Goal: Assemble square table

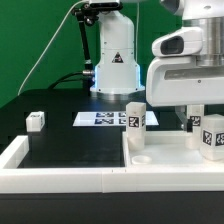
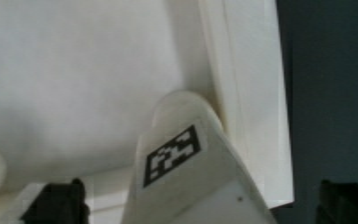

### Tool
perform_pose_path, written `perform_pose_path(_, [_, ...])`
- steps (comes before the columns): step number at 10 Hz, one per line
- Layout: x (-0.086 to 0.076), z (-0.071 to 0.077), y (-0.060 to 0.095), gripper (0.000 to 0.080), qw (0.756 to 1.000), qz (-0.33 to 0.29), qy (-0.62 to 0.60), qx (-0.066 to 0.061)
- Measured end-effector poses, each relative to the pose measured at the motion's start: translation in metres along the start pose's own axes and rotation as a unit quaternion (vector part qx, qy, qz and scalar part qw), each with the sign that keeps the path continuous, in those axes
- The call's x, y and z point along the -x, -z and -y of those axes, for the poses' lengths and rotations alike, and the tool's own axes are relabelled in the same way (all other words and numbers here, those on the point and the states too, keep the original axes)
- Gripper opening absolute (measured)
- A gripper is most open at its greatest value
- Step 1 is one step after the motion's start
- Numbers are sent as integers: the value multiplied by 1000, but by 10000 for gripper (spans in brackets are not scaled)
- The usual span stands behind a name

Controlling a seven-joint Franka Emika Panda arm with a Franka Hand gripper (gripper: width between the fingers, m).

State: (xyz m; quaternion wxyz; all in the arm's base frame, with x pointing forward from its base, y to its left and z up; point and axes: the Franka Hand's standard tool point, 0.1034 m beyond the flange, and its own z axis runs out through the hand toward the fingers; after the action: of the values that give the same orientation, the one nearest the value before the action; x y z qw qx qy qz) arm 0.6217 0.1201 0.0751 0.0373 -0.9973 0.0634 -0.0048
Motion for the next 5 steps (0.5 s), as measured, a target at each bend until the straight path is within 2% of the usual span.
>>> perform_pose_path(3, [-2, -2, 1, 649, 995, -2, 98, 3])
perform_pose_path(4, [-2, -3, 1, 562, 992, -1, 127, 3])
perform_pose_path(5, [-2, -3, 1, 426, 990, -1, 138, 3])
